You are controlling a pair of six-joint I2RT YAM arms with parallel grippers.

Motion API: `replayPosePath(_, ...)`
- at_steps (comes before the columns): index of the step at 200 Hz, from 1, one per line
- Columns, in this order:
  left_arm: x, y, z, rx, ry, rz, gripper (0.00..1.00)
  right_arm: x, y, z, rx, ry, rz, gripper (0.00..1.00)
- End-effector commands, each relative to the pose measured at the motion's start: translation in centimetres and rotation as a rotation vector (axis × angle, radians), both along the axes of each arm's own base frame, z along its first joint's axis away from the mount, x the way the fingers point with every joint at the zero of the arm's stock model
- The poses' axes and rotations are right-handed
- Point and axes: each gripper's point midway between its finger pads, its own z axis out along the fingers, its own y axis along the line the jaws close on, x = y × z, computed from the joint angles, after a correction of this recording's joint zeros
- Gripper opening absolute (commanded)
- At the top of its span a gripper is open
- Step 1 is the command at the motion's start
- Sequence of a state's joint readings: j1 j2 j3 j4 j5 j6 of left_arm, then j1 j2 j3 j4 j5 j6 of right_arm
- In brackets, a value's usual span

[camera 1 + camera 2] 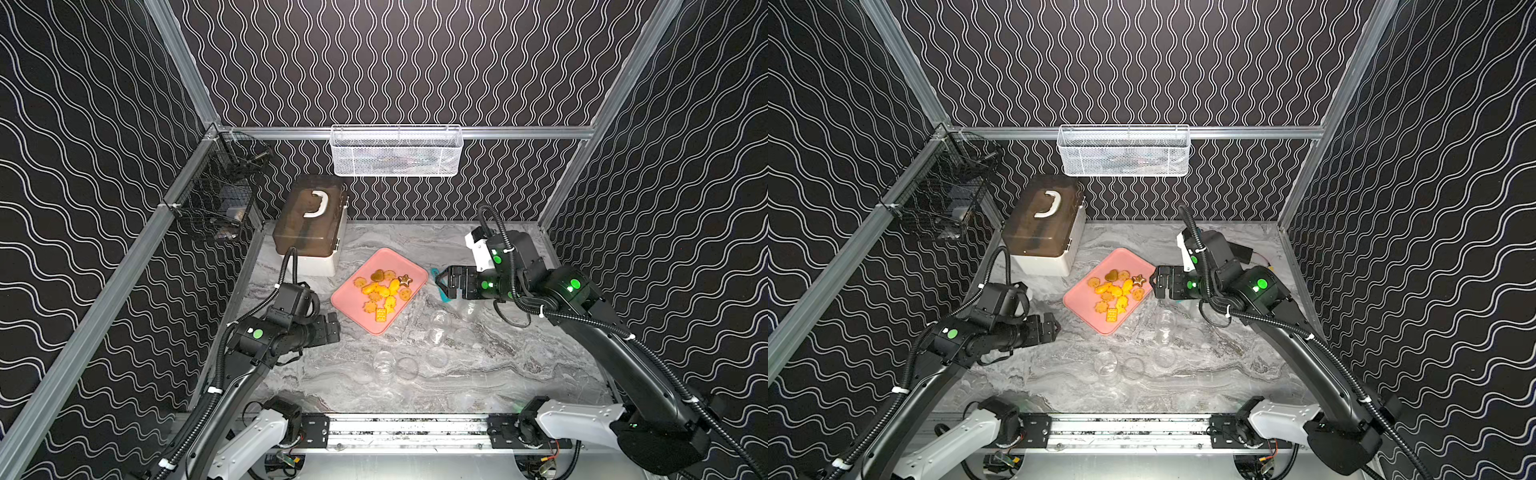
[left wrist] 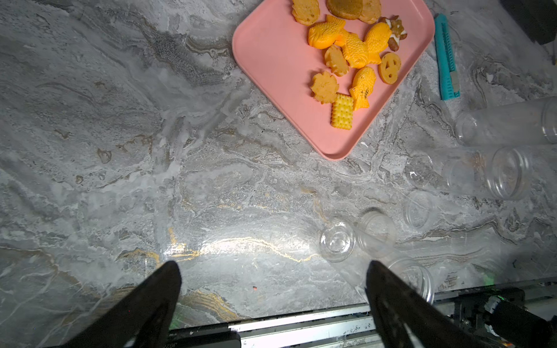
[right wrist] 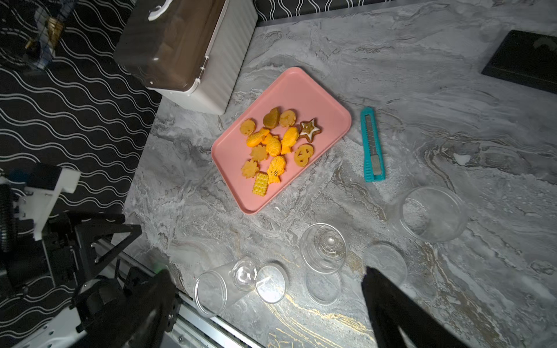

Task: Pour the cookies out of the jar
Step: Reset both arms

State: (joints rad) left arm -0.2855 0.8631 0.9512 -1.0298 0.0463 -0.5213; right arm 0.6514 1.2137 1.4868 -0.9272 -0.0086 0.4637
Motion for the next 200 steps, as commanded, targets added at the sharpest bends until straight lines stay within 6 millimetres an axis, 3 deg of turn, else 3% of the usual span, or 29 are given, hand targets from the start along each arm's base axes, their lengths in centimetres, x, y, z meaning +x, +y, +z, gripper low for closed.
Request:
replayPosePath(1,0.7,-0.2,0.6,-0.008,-0.031,-0.009,0.99,1.6,-1.0,0.7,0.057,-0.041,-0.063,1.0)
replayPosePath(41,1.3,-0.5,1.3,-0.049,-0.047,-0.001,0.99,3.3,-3.4,-0.2,0.105,-0.021,-0.126,1.0)
replayPosePath(112,2.7,-0.5,5.4,-0.113,-0.164,0.019,0.99,6.9,-10.8,-2.7,0.152,0.004,-0.306,1.0)
replayPosePath(136,3.4,-0.8,5.9,-0.132,-0.176,0.02,0.99,7.6,-13.0,-3.5,0.127,-0.011,-0.36,1.0)
replayPosePath(162,4.8,-0.9,5.9,-0.145,-0.183,0.047,0.99,8.3,-13.7,-3.6,0.146,-0.048,-0.362,1.0)
replayPosePath(194,6.5,0.3,7.7,-0.141,-0.343,0.116,0.99,9.0,-14.1,-2.9,0.119,-0.173,-0.329,1.0)
replayPosePath(200,6.7,0.4,7.9,-0.134,-0.355,0.124,0.99,9.0,-14.3,-3.7,0.102,-0.183,-0.333,1.0)
